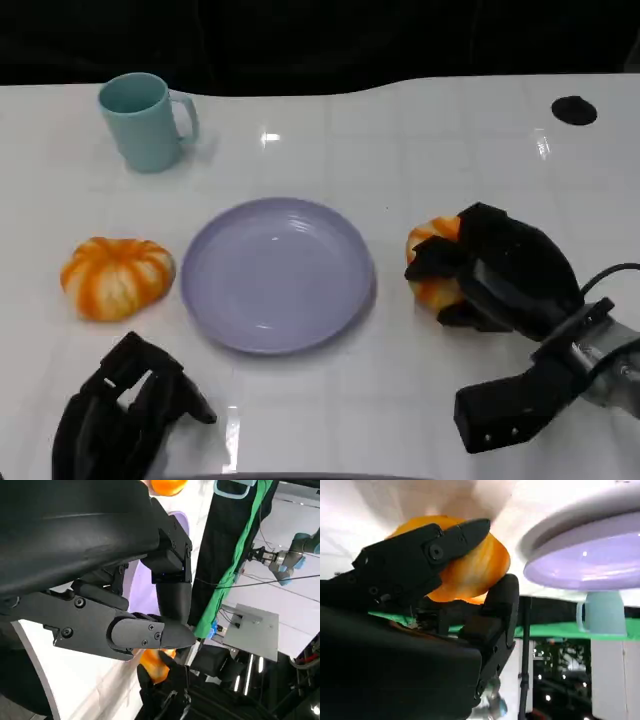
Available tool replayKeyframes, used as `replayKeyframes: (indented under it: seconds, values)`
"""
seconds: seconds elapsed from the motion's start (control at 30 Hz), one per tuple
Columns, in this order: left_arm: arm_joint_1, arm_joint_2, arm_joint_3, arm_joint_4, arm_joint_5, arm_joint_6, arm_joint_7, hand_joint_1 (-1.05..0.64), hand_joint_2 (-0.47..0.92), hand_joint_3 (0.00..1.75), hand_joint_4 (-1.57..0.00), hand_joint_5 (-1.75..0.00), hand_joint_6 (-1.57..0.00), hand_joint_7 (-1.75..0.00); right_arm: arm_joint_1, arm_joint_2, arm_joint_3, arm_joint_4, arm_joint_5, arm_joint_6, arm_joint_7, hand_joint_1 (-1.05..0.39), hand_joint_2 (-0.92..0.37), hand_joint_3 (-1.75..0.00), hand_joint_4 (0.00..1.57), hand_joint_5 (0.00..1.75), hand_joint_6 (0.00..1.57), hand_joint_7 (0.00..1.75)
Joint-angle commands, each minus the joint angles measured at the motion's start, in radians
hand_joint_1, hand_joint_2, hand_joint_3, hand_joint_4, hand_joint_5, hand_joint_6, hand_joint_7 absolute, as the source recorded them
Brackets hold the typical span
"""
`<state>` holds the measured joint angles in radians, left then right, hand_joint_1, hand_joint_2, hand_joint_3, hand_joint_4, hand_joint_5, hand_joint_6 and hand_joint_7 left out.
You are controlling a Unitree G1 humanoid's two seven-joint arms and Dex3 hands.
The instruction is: Grasp the bread from the table and place it into the plate.
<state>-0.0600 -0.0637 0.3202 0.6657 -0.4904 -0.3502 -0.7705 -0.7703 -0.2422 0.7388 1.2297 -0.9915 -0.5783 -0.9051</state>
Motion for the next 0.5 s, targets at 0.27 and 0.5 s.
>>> replayKeyframes:
  seconds: [0.27, 0.5]
  values:
    - [0.006, 0.01, 0.004, -0.017, -0.009, 0.013, 0.013, -0.57, 0.92, 0.25, -0.64, -1.75, -0.5, -1.54, -0.023, -0.012, -0.029, 0.013, 0.06, -0.064, -0.037, -0.2, -0.66, -0.95, 0.83, 1.75, 0.57, 1.75]
    - [0.003, 0.01, 0.005, -0.015, -0.005, 0.016, 0.016, -0.58, 0.92, 0.24, -0.64, -1.75, -0.51, -1.53, -0.066, 0.008, -0.099, -0.034, 0.144, -0.124, 0.065, -0.24, -0.6, -1.02, 0.81, 1.75, 0.56, 1.75]
